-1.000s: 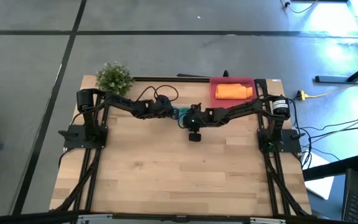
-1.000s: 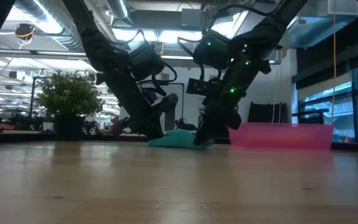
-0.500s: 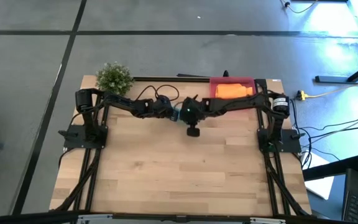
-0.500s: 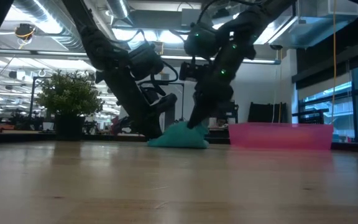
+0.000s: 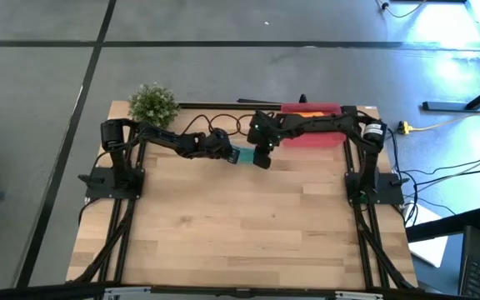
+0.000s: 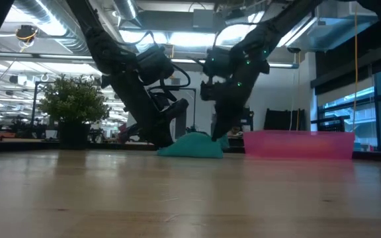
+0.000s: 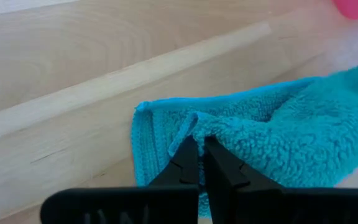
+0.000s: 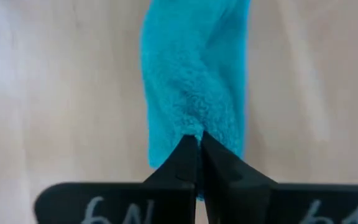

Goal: Roll microfiber towels into tight, uniform cylinder then place into a basket
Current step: Roll the blue microfiber towel

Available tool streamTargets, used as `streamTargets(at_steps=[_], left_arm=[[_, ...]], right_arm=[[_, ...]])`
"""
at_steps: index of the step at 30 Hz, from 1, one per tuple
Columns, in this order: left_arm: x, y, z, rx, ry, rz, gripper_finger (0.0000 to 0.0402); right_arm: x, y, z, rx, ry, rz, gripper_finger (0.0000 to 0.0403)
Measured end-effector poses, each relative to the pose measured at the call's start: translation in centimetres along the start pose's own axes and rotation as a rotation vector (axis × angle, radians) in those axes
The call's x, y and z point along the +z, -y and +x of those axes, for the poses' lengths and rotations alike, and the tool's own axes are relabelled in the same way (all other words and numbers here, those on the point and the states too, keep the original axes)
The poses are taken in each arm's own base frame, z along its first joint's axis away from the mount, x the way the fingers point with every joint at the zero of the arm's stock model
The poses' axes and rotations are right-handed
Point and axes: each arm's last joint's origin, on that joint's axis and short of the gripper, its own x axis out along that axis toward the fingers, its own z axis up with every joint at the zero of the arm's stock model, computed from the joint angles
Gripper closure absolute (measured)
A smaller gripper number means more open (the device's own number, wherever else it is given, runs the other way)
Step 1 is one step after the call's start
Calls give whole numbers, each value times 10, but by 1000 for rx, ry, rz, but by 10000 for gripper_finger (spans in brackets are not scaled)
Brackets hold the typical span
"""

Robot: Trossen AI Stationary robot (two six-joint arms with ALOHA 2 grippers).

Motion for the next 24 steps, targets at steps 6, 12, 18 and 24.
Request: streamTargets(at_steps=[6, 12, 18, 24], left_arm=[[0, 0, 0, -3, -3, 17, 402], [0, 0, 0, -4, -4, 17, 402], [0, 0, 0, -4, -4, 17, 402], [-1, 1, 0, -7, -7, 25, 402]], right_arm=[[-6, 5, 11, 103, -35, 6, 397], [-3, 9, 11, 134, 7, 5, 397], [0, 20, 7, 208, 64, 46, 397], [-1, 30, 12, 304, 87, 72, 397]])
